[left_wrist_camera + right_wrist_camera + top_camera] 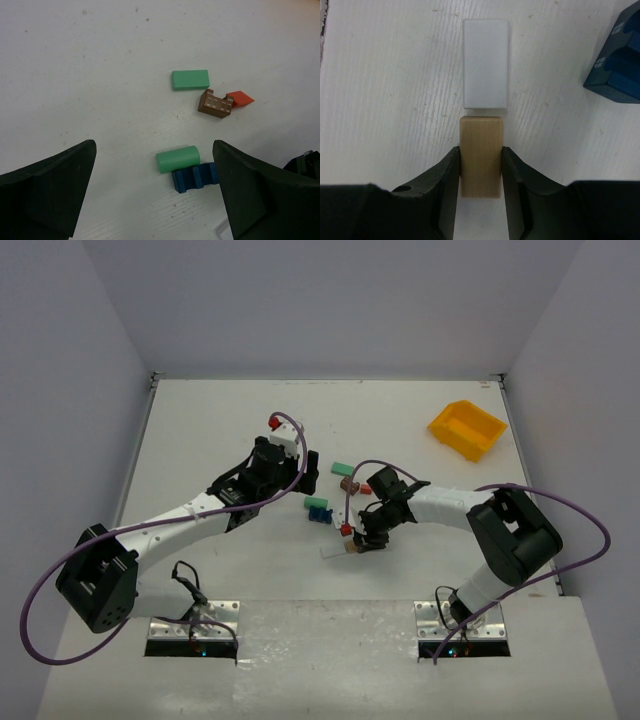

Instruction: Build the wood block tower

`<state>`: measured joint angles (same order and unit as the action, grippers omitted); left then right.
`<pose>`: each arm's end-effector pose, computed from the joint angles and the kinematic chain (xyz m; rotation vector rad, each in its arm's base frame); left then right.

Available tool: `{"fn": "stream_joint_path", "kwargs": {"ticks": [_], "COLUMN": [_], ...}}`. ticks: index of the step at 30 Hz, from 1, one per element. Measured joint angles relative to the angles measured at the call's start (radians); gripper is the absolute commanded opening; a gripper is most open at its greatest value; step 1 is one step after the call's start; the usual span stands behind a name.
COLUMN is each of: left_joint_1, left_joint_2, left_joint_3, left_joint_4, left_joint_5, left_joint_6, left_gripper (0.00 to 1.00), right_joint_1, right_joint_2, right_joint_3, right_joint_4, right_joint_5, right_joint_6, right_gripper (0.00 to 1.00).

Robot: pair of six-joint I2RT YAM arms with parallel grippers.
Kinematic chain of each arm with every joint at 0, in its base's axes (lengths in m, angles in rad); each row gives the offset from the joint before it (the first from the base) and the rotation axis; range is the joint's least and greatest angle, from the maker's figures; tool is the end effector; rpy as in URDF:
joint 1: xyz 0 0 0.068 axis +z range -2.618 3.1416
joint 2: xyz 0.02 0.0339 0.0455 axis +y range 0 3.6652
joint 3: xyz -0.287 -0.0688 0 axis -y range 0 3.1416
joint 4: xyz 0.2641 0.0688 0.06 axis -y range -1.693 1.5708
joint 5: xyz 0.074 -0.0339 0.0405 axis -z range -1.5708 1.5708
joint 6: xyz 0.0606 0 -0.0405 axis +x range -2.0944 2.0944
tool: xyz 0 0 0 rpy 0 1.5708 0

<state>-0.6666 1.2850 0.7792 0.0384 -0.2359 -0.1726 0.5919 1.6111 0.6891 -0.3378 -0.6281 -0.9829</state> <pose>0.2586 -0.1854 0.2535 0.3529 2.0056 -0.2894 0.2097 0.1839 0.1090 -1.9514 1.7552 0.7553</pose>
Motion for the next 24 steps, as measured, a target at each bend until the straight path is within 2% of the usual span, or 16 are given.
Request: {"fn": "stream_joint_path", "kwargs": {"ticks": [24], "left_joint_1": [-0.001], "left_joint_2": [0.008], "left_joint_3": [0.0], "left_joint_4": [0.0], "left_joint_5": [0.0], "left_joint_6": [0.005], "left_gripper": [1.0], "right_joint_1": [0.009], "right_joint_2": [0.008], "right_joint_3": [0.005], "right_joint_4": [0.009], "right_joint_5": [-0.001], "right_joint_6": [0.011], "right_gripper": [0.42]}}
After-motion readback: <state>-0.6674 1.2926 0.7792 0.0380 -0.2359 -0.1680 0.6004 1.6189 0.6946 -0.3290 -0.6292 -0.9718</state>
